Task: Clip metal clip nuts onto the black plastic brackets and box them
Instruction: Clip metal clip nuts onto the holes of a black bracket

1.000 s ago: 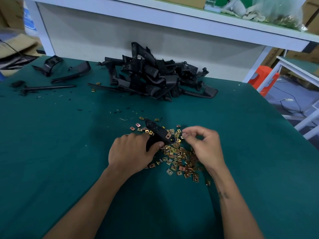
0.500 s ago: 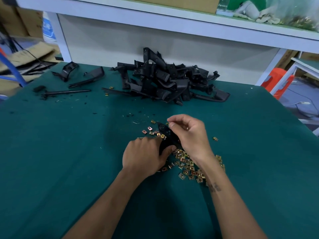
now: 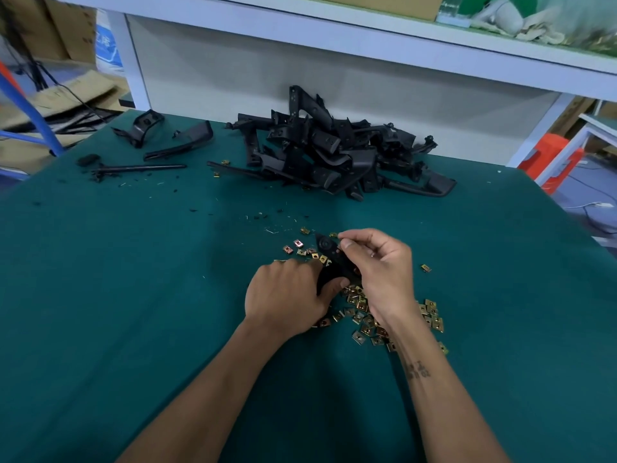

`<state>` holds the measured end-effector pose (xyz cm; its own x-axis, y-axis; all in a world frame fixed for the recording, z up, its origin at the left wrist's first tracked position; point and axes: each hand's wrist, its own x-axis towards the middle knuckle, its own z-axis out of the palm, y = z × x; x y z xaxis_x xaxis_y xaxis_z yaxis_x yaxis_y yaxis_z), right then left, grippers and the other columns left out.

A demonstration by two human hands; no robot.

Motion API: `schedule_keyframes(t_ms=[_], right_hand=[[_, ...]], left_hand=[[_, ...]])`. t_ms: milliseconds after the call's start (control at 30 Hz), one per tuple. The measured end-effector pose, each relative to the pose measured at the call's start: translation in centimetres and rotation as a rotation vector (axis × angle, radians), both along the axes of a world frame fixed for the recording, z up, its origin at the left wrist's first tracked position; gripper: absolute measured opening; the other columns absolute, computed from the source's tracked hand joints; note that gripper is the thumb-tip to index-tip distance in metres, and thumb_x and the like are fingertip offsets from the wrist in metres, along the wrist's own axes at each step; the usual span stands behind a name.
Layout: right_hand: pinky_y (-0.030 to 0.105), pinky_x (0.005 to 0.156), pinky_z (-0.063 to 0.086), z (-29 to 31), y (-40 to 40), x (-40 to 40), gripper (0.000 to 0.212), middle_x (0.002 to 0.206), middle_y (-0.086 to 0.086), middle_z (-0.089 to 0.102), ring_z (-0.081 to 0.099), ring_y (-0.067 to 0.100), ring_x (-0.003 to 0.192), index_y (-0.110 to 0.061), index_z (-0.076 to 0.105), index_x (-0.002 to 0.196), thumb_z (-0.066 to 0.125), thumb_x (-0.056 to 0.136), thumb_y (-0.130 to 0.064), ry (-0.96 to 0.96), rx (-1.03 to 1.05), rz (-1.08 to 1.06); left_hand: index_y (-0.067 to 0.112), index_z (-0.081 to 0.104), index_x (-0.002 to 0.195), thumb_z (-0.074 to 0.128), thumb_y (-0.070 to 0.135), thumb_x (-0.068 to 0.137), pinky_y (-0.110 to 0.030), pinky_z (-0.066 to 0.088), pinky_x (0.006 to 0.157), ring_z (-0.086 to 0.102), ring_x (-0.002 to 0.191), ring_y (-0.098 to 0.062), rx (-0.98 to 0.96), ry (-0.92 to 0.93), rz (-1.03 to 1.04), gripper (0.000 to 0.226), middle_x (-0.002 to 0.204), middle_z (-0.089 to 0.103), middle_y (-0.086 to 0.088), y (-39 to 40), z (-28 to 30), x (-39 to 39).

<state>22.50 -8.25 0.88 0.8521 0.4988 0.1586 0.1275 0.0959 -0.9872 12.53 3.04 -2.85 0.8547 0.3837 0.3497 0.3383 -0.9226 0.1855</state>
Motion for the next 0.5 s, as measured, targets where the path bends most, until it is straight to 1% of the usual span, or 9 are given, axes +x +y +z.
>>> schedule_keyframes(t_ms=[133, 200, 233, 300, 333, 400, 467, 500], right_hand=[[0.018, 0.073, 0.055, -0.2, 0.0, -0.1, 0.024, 0.081, -0.003, 0.076, 0.070, 0.007, 0.078, -0.019, 0.079, 0.085, 0.074, 0.087, 0.004, 0.019, 0.040, -0.002], [0.019, 0.072, 0.055, -0.3, 0.1, -0.1, 0.024, 0.078, -0.002, 0.075, 0.069, 0.009, 0.076, -0.020, 0.079, 0.081, 0.076, 0.085, 0.004, 0.030, 0.049, -0.024], [0.019, 0.071, 0.054, -0.4, 0.1, -0.2, 0.025, 0.077, -0.001, 0.075, 0.069, 0.008, 0.074, -0.021, 0.080, 0.079, 0.076, 0.085, 0.003, 0.030, 0.053, -0.037], [0.017, 0.067, 0.052, -0.7, 0.4, -0.7, 0.024, 0.075, -0.003, 0.075, 0.067, 0.005, 0.070, -0.021, 0.079, 0.077, 0.076, 0.085, 0.001, -0.007, 0.064, -0.088], [0.016, 0.066, 0.051, -0.9, 0.5, -1.1, 0.023, 0.075, -0.005, 0.075, 0.066, 0.004, 0.069, -0.022, 0.077, 0.078, 0.076, 0.085, -0.001, -0.044, 0.057, -0.129], [0.018, 0.064, 0.050, -1.4, 0.8, -1.8, 0.020, 0.078, -0.008, 0.075, 0.065, 0.003, 0.069, -0.025, 0.075, 0.080, 0.075, 0.086, -0.006, -0.118, 0.026, -0.195], [0.020, 0.062, 0.050, -1.4, 0.9, -2.2, 0.019, 0.074, -0.010, 0.073, 0.064, 0.003, 0.067, -0.024, 0.073, 0.076, 0.073, 0.085, -0.007, -0.142, 0.019, -0.195], [0.021, 0.061, 0.050, -1.4, 0.9, -2.3, 0.018, 0.071, -0.010, 0.071, 0.062, 0.004, 0.065, -0.021, 0.072, 0.073, 0.071, 0.085, -0.007, -0.137, 0.030, -0.181]], left_hand=[[0.027, 0.056, 0.086, 0.012, 0.079, 0.090, -0.034, 0.038, 0.053, 0.065, 0.066, -0.031, 0.001, -0.003, -0.005, 0.068, 0.071, 0.065, -0.002, 0.1, 0.0, 0.0], [0.028, 0.051, 0.081, 0.011, 0.079, 0.089, -0.034, 0.036, 0.052, 0.064, 0.066, -0.031, -0.008, -0.012, -0.016, 0.066, 0.071, 0.064, -0.002, 0.1, -0.1, 0.0], [0.028, 0.048, 0.080, 0.011, 0.079, 0.090, -0.034, 0.036, 0.053, 0.064, 0.067, -0.032, -0.013, -0.014, -0.019, 0.064, 0.071, 0.064, -0.002, 0.1, -0.1, 0.0], [0.027, 0.051, 0.082, 0.010, 0.079, 0.090, -0.035, 0.034, 0.053, 0.065, 0.069, -0.033, -0.017, -0.011, -0.020, 0.067, 0.074, 0.065, -0.002, 0.2, -0.2, 0.0], [0.026, 0.052, 0.083, 0.006, 0.078, 0.089, -0.035, 0.033, 0.054, 0.065, 0.070, -0.033, -0.011, -0.009, -0.021, 0.069, 0.076, 0.066, -0.002, 0.2, -0.2, 0.0], [0.025, 0.048, 0.081, -0.003, 0.075, 0.086, -0.036, 0.031, 0.055, 0.064, 0.070, -0.034, 0.005, 0.000, -0.029, 0.072, 0.076, 0.065, -0.003, 0.1, -0.2, 0.0], [0.025, 0.049, 0.081, -0.009, 0.073, 0.083, -0.036, 0.032, 0.055, 0.064, 0.071, -0.034, 0.013, 0.006, -0.035, 0.075, 0.076, 0.065, -0.003, 0.0, -0.2, 0.0], [0.025, 0.052, 0.083, -0.012, 0.074, 0.083, -0.036, 0.032, 0.056, 0.064, 0.072, -0.034, 0.013, 0.003, -0.035, 0.081, 0.077, 0.065, -0.003, 0.0, -0.1, 0.0]])
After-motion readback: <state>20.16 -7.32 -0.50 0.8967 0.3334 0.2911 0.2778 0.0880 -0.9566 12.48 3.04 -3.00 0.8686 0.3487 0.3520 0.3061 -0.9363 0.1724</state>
